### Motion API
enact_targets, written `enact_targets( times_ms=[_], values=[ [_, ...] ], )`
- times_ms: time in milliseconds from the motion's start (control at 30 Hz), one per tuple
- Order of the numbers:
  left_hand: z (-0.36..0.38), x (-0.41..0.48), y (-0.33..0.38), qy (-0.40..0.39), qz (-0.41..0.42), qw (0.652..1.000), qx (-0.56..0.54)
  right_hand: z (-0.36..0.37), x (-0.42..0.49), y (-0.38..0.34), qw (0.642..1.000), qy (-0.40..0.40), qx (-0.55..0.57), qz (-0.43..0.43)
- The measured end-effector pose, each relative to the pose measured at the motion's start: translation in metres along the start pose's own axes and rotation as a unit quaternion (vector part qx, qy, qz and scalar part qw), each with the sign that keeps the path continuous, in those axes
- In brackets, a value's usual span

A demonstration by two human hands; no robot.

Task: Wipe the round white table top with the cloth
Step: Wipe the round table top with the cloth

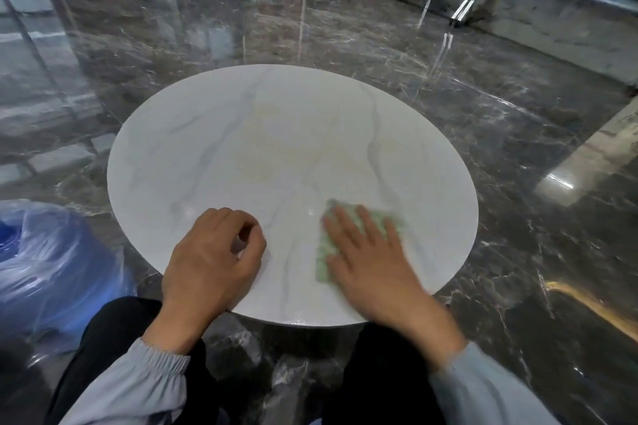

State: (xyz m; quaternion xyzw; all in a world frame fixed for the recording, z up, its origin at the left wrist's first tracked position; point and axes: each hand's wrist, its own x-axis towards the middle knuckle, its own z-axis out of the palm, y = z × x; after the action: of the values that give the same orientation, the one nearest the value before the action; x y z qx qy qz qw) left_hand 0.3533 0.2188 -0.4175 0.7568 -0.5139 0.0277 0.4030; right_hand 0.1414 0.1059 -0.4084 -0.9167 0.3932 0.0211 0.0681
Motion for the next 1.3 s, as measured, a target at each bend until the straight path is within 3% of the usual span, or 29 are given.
enact_targets(
  times_ms=[100,200,267,400,500,700,767,867,1100,1167,1300],
  values=[
    [0.0,0.001,-0.003,0.01,0.013,1.0,-0.008,0.008,-0.024,-0.058,0.995,-0.014,0.015,-0.1],
    [0.0,0.001,-0.004,0.004,0.011,1.0,-0.007,0.0,-0.028,-0.047,0.992,-0.029,0.038,-0.12],
    [-0.001,0.001,-0.004,-0.005,0.011,1.0,-0.003,-0.003,-0.015,-0.011,0.996,-0.028,0.027,-0.081],
    [-0.001,0.001,-0.005,-0.015,0.005,1.0,-0.003,-0.017,0.015,0.078,0.994,-0.025,0.023,0.1],
    [0.001,0.001,-0.005,0.004,0.004,1.0,-0.007,-0.019,0.027,0.077,0.988,-0.02,0.031,0.151],
    [-0.002,0.004,-0.01,0.075,-0.017,0.995,-0.07,0.003,-0.003,-0.068,0.996,-0.019,0.016,-0.089],
    [-0.005,0.005,-0.01,0.086,-0.042,0.99,-0.104,0.004,-0.017,-0.086,0.99,-0.028,0.033,-0.134],
    [-0.008,0.006,-0.011,0.079,-0.061,0.986,-0.132,0.0,-0.014,-0.06,0.991,-0.035,0.044,-0.119],
    [-0.009,0.008,-0.009,0.084,-0.084,0.979,-0.166,-0.008,0.015,0.031,0.994,-0.014,0.021,0.102],
    [-0.008,0.009,-0.009,0.092,-0.08,0.977,-0.173,-0.006,0.018,0.003,0.996,-0.019,0.021,0.083],
    [-0.008,0.009,-0.013,0.105,-0.08,0.969,-0.209,0.001,0.006,-0.091,0.996,-0.023,0.025,-0.085]
  ],
)
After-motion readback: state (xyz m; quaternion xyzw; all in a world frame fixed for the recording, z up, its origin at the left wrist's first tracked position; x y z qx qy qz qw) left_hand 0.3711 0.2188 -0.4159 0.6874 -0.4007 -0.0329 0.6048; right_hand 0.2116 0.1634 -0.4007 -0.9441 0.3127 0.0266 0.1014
